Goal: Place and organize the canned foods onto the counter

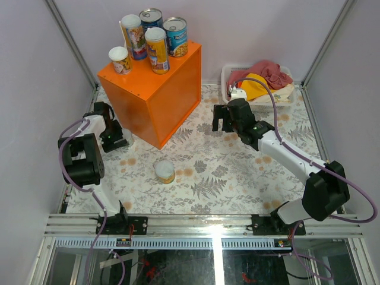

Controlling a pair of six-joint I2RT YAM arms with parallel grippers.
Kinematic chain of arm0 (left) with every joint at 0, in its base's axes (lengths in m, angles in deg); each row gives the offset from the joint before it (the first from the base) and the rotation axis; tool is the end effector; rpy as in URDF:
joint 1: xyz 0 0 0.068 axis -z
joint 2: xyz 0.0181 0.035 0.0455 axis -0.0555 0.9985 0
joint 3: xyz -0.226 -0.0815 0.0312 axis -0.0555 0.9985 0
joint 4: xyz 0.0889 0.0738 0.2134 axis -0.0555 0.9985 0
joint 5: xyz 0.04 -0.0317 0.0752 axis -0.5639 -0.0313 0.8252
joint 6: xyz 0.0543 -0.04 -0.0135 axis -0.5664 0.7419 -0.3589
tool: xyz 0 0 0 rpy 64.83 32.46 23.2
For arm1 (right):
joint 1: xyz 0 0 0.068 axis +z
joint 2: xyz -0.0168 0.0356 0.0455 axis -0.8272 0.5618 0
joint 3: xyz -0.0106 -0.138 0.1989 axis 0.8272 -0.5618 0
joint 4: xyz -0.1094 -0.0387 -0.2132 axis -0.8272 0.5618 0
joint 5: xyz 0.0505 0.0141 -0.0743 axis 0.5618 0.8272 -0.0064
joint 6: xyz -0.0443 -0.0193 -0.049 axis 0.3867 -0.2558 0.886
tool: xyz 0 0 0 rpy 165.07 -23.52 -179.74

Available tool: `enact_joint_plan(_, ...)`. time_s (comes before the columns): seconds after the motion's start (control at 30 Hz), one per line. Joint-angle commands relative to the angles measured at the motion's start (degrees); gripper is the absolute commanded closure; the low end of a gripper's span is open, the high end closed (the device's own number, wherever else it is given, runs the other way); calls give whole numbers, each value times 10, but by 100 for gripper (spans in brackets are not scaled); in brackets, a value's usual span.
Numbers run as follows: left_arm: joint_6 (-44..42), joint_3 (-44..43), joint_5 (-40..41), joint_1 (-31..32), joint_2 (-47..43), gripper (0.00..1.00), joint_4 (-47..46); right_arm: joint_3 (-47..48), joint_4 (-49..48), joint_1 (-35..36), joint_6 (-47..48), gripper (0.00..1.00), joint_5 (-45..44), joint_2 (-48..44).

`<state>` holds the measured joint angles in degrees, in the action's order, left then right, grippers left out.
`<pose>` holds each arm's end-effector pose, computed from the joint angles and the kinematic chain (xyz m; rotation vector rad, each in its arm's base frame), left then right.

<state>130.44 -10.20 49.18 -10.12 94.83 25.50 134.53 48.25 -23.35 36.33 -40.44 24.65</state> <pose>0.3152 0.0731 0.1422 -2.5250 1.5616 -0.2879 0.2922 0.1714 0.2673 -0.0471 2.0776 0.3576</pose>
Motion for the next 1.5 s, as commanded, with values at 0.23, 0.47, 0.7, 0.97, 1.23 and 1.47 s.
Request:
enact_joint_plan(0.23,-69,25,32,7,-45,93,-6,24,-20,-4,3,6,1,-8)
enact_joint_plan(0.47,-128,38,56,23,-90,100,5,15,-24,-4,-1,6,5,-22)
enact_joint_plan(0.7,-161,76,69,51,-163,100,15,-1,-31,-4,-10,6,10,-36)
enact_joint_plan(0.97,-188,108,87,88,-274,100,39,-13,-39,-4,-23,6,12,-54)
enact_joint_plan(1.23,-232,141,77,130,-393,100,50,-21,-36,-4,-36,6,13,-65)
enact_joint_plan(1.47,-284,178,29,156,-488,100,80,-22,-27,-4,-39,6,6,-76)
